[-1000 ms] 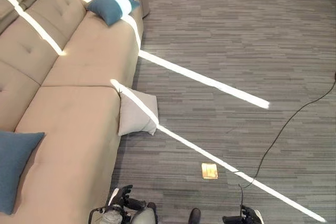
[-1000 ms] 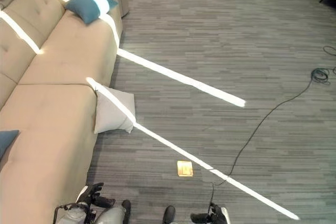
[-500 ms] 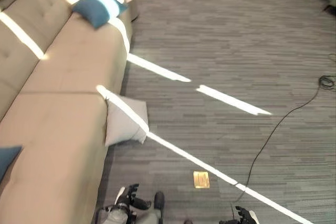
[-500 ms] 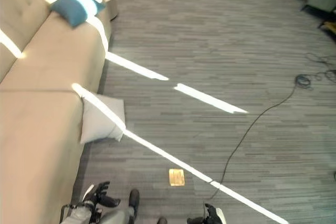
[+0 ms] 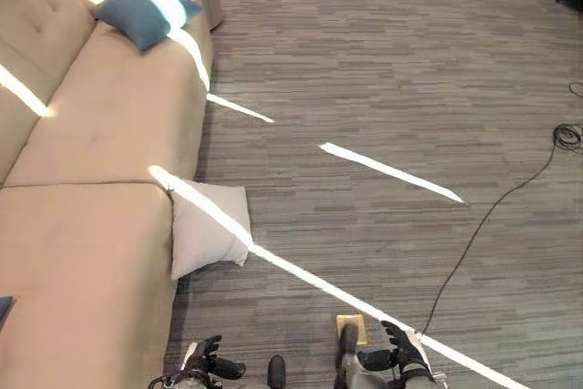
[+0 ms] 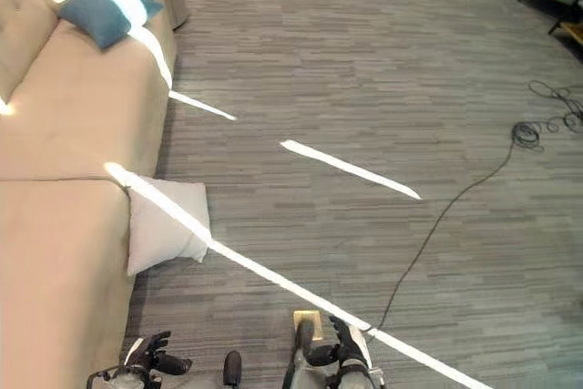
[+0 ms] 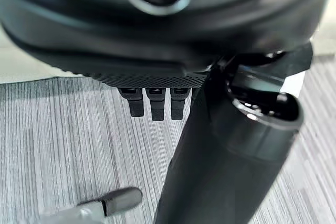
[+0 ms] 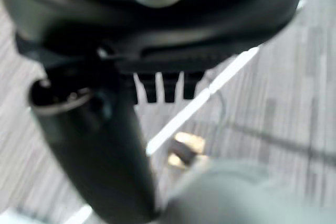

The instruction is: Pick up all the scattered cushions and arrange them neatly on the sofa.

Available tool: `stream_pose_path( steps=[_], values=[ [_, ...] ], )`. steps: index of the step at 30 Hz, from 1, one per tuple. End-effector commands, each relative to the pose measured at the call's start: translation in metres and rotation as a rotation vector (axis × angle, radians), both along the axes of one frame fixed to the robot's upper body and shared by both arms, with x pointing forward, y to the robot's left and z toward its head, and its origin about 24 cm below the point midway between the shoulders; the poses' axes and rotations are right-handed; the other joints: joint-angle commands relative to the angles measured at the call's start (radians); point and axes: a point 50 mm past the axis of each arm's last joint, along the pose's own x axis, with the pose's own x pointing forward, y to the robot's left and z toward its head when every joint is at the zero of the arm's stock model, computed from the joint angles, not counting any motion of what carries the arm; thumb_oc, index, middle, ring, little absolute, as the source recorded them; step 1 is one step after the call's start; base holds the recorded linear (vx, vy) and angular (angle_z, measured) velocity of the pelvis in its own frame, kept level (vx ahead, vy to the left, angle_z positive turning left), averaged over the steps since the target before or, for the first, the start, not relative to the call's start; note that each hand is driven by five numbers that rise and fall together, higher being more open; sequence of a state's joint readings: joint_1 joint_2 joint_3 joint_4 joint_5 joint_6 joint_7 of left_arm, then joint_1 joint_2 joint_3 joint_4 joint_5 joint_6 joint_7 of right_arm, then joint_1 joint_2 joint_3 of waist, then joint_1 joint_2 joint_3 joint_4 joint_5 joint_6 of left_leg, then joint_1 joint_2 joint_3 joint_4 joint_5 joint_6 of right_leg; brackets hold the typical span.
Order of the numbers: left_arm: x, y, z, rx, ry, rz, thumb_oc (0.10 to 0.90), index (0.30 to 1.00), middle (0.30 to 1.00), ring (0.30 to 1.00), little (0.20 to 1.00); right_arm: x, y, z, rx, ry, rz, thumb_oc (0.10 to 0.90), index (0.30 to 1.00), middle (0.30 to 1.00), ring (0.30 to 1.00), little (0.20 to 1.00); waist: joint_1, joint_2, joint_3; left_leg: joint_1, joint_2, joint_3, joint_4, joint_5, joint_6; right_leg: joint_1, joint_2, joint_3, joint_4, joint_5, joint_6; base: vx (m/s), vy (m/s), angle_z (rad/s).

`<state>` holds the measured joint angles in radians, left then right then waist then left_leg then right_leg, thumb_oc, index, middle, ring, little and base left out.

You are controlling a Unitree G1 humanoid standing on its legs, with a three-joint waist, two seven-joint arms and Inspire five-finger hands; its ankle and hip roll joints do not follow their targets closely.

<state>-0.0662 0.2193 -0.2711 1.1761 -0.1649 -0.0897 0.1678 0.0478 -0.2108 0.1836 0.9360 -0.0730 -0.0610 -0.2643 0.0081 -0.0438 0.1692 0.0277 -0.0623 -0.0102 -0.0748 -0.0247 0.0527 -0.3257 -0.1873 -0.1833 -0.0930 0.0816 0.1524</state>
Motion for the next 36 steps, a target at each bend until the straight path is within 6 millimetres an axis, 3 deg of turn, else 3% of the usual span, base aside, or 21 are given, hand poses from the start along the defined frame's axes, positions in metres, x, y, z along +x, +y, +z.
stream_pose_path(
  steps=[1,2,3,4,5,7,8,9,12,14,16,21,24,25,26,28,29,30,31,34,36],
  values=[
    [0.024,-0.014,0.009,-0.037,-0.114,-0.037,0.8,0.9,0.9,0.9,0.9,-0.016,-0.021,0.001,-0.067,0.021,0.01,0.8,0.9,0.9,0.9,0.9,0.016,0.031,-0.057,0.036,0.042,-0.033,0.079,-0.11,-0.072,0.116,0.061,-0.022,0.111,0.03,-0.006,0.49,-0.416,0.95],
    [0.024,-0.016,0.009,-0.043,-0.111,-0.049,0.8,0.9,0.9,0.9,0.9,-0.015,-0.021,0.001,-0.066,0.02,0.008,0.8,0.9,0.9,0.9,0.9,0.015,0.032,-0.06,0.026,0.053,-0.033,0.12,-0.126,-0.083,0.131,0.067,-0.03,0.109,0.019,-0.014,0.34,-0.386,0.96],
    [0.027,-0.019,0.01,-0.055,-0.115,-0.07,0.8,0.9,0.9,0.9,0.9,-0.014,-0.024,0.001,-0.062,0.016,-0.002,0.8,0.9,0.9,0.9,0.9,0.019,0.03,-0.054,-0.024,0.065,-0.024,0.247,-0.102,-0.107,0.165,0.079,-0.034,0.105,-0.003,-0.035,0.17,-0.345,0.97],
    [0.034,-0.021,0.013,-0.069,-0.137,-0.085,0.8,0.9,0.9,0.9,0.9,-0.011,-0.027,0.002,-0.059,0.011,-0.021,0.8,0.9,0.9,0.9,0.9,0.031,0.023,-0.027,-0.142,0.07,-0.018,0.452,-0.043,-0.116,0.199,0.079,-0.037,0.101,-0.021,-0.062,0.14,-0.354,0.73],
    [0.041,-0.021,0.017,-0.071,-0.159,-0.099,0.8,0.9,0.9,0.9,0.9,-0.012,-0.052,0.004,-0.092,0.048,-0.103,0.8,0.9,0.9,0.9,0.9,0.042,0.018,-0.014,-0.193,0.075,-0.025,0.537,-0.016,-0.113,0.218,0.087,-0.043,0.096,-0.033,-0.077,0.11,-0.27,0.21],
    [0.045,-0.026,0.018,-0.073,-0.161,-0.136,0.8,0.9,0.9,0.9,0.9,-0.022,-0.059,0.001,-0.095,0.082,-0.141,0.8,0.9,0.9,0.9,0.9,0.064,-0.002,-0.001,-0.253,0.086,-0.003,0.621,0.001,-0.095,0.263,0.099,-0.043,0.083,-0.061,-0.099,0.34,-0.267,-0.2],
    [0.044,-0.032,0.015,-0.074,-0.136,-0.158,0.8,0.9,0.9,0.9,0.9,-0.028,-0.058,-0.001,-0.088,0.095,-0.147,0.8,0.9,0.9,0.9,0.9,0.066,-0.012,-0.012,-0.288,0.072,0.03,0.51,-0.052,-0.083,0.295,0.104,-0.051,0.066,-0.089,-0.093,0.49,-0.203,-0.49],
    [0.044,-0.034,0.015,-0.073,-0.132,-0.17,0.8,0.9,0.9,0.9,0.9,-0.028,-0.058,-0.002,-0.086,0.096,-0.149,0.8,0.9,0.9,0.9,0.9,0.065,-0.012,-0.015,-0.291,0.07,0.049,0.452,-0.048,-0.083,0.307,0.107,-0.059,0.062,-0.1,-0.089,0.43,-0.089,-0.18],
    [0.044,-0.036,0.015,-0.068,-0.134,-0.192,0.8,0.9,0.9,0.9,0.9,-0.029,-0.054,-0.003,-0.08,0.095,-0.141,0.8,0.9,0.9,0.9,0.9,0.075,0.008,-0.027,-0.332,0.062,0.094,0.281,0.048,-0.093,0.342,0.145,-0.061,0.055,-0.131,-0.089,0.22,0.003,0.05],
    [0.04,-0.033,0.013,-0.071,-0.124,-0.181,0.8,0.9,0.9,0.9,0.9,-0.03,-0.052,-0.004,-0.077,0.115,-0.125,0.8,0.9,0.9,0.9,0.9,0.094,0.014,-0.031,-0.311,0.049,0.078,0.209,0.063,-0.097,0.366,0.166,-0.036,0.075,-0.161,-0.092,0.33,0.049,-0.61],
    [0.034,-0.029,0.011,-0.07,-0.109,-0.159,0.8,0.9,0.9,0.9,0.9,-0.033,-0.052,-0.005,-0.079,0.131,-0.101,0.8,0.9,0.9,0.9,0.9,0.1,0.001,-0.054,-0.287,0.025,0.049,0.212,0.054,-0.083,0.374,0.157,-0.039,0.114,-0.18,-0.085,0.34,0.06,-0.92],
    [0.03,-0.02,0.01,-0.065,-0.099,-0.135,0.8,0.9,0.9,0.9,0.9,-0.029,-0.056,-0.005,-0.087,0.153,-0.074,0.8,0.9,0.9,0.9,0.9,0.138,-0.018,-0.075,-0.239,0.007,0.055,0.218,0.0,-0.05,0.372,0.115,-0.049,0.219,-0.194,-0.05,0.19,0.091,0.35],
    [0.029,-0.013,0.012,-0.057,-0.104,-0.114,0.8,0.9,0.9,0.9,0.9,-0.024,-0.058,-0.003,-0.088,0.157,-0.066,0.8,0.9,0.9,0.9,0.9,0.138,-0.007,-0.065,-0.189,0.001,0.029,0.21,-0.025,-0.012,0.27,0.072,-0.053,0.454,-0.11,-0.002,0.13,0.111,0.48],
    [0.029,-0.013,0.012,-0.057,-0.104,-0.114,0.8,0.9,0.9,0.9,0.9,-0.024,-0.058,-0.003,-0.088,0.157,-0.066,0.8,0.9,0.9,0.9,0.9,0.138,-0.008,-0.065,-0.19,0.0,0.029,0.211,-0.025,-0.012,0.268,0.071,-0.052,0.457,-0.111,-0.002,0.09,0.061,0.21],
    [0.028,-0.008,0.012,-0.044,-0.099,-0.111,0.8,0.9,0.9,0.9,0.9,-0.021,-0.058,-0.003,-0.086,0.15,-0.059,0.8,0.9,0.9,0.9,0.9,0.134,0.005,-0.056,-0.17,0.004,0.003,0.204,-0.03,0.002,0.218,0.068,-0.034,0.557,-0.083,0.007,0.06,0.038,0.56],
    [0.026,-0.006,0.012,-0.038,-0.096,-0.109,0.8,0.9,0.9,0.9,0.9,-0.019,-0.057,-0.002,-0.084,0.146,-0.059,0.8,0.9,0.9,0.9,0.9,0.13,0.01,-0.052,-0.149,0.001,-0.023,0.194,-0.033,0.005,0.188,0.071,-0.018,0.574,-0.089,-0.004,0.1,0.019,0.68],
    [0.026,-0.006,0.012,-0.038,-0.096,-0.109,0.8,0.9,0.9,0.9,0.9,-0.019,-0.057,-0.002,-0.085,0.146,-0.059,0.8,0.9,0.9,0.9,0.9,0.129,0.01,-0.053,-0.149,0.002,-0.024,0.194,-0.032,0.005,0.188,0.071,-0.018,0.574,-0.089,-0.004,0.2,-0.071,0.77],
    [0.023,-0.005,0.01,-0.031,-0.083,-0.114,0.8,0.9,0.9,0.9,0.9,-0.021,-0.058,-0.003,-0.084,0.156,-0.066,0.8,0.9,0.9,0.9,0.9,0.115,0.012,-0.05,-0.12,-0.005,-0.065,0.171,-0.03,-0.002,0.166,0.104,0.041,0.46,-0.13,-0.029,0.19,-0.105,0.68],
    [0.022,-0.006,0.009,-0.029,-0.077,-0.123,0.8,0.9,0.9,0.9,0.9,-0.022,-0.059,-0.003,-0.083,0.156,-0.075,0.8,0.9,0.9,0.9,0.9,0.106,0.01,-0.048,-0.109,-0.011,-0.079,0.161,-0.031,-0.005,0.154,0.122,0.075,0.408,-0.132,-0.032,0.24,-0.134,0.76],
    [0.022,-0.01,0.007,-0.023,-0.053,-0.16,0.8,0.9,0.9,0.9,0.9,-0.028,-0.061,-0.005,-0.075,0.173,-0.104,0.8,0.9,0.9,0.9,0.9,0.073,-0.004,-0.051,-0.086,-0.042,-0.139,0.13,-0.021,-0.021,0.142,0.162,0.175,0.238,-0.086,-0.032,0.13,-0.075,1.15],
    [0.018,-0.01,0.005,-0.023,-0.038,-0.151,0.8,0.9,0.9,0.9,0.9,-0.032,-0.061,-0.006,-0.08,0.184,-0.099,0.8,0.9,0.9,0.9,0.9,0.071,-0.007,-0.056,-0.078,-0.041,-0.149,0.12,-0.025,-0.031,0.172,0.138,0.133,0.19,-0.07,-0.025,0.09,-0.109,1.18]
  ],
)
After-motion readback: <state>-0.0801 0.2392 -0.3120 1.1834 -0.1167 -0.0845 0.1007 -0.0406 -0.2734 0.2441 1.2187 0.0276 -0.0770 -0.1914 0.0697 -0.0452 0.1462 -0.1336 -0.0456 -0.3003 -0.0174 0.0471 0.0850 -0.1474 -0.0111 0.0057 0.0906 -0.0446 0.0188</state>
